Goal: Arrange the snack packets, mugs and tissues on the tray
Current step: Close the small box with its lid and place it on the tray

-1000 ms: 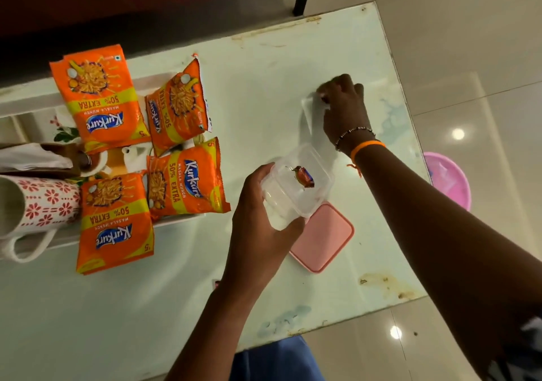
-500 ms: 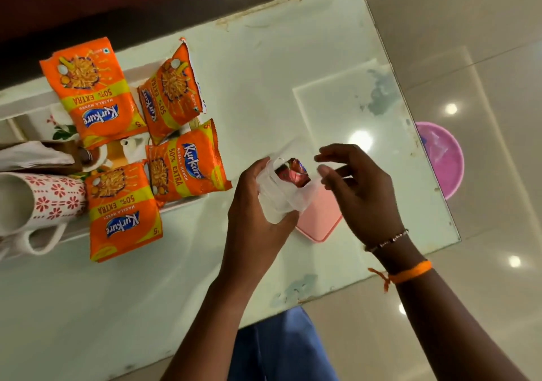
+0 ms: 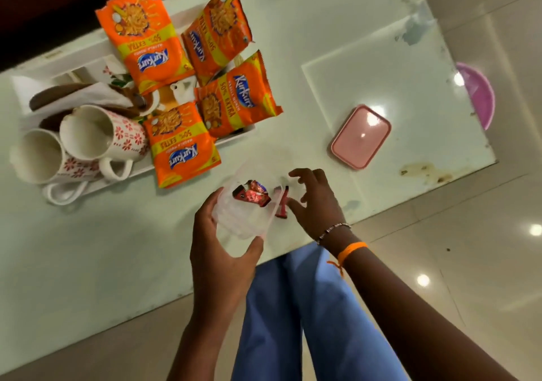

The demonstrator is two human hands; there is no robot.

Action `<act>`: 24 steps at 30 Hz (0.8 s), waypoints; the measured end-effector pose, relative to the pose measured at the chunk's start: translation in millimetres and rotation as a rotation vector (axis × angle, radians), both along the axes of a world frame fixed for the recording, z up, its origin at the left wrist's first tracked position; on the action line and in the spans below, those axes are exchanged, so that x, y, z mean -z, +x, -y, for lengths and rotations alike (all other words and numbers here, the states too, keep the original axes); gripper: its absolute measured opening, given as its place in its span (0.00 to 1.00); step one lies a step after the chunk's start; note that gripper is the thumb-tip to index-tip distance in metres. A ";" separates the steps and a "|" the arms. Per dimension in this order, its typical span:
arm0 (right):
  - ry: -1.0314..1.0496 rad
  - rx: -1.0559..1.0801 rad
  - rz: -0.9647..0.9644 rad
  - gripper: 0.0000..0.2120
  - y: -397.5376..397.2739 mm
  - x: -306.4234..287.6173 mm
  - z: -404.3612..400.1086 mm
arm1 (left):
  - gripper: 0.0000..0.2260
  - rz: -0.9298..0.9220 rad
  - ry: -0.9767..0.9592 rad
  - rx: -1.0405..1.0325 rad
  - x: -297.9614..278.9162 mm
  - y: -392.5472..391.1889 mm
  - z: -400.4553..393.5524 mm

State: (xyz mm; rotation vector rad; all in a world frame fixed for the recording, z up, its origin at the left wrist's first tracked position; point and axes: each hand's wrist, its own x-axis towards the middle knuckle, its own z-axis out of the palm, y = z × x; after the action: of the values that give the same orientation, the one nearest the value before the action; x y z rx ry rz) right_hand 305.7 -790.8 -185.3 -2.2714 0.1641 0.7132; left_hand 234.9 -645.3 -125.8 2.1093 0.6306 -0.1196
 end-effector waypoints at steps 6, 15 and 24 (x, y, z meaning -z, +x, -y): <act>-0.307 -0.017 0.073 0.13 -7.2 22.9 -34.0 | 0.39 -0.009 0.015 -0.006 2.5 -24.8 -18.3; 0.063 0.371 0.240 0.13 35.7 -27.3 -1.7 | 0.36 0.048 -0.045 0.112 13.9 -0.8 -9.1; 0.072 0.083 0.318 0.14 46.3 -47.9 23.4 | 0.36 0.037 -0.092 0.176 13.9 23.2 5.4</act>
State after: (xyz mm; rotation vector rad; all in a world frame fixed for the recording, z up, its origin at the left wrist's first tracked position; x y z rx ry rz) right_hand 352.0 -814.2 -137.4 -2.2601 0.0780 0.3032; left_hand 258.0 -650.7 -139.7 2.0703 0.4086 -0.2036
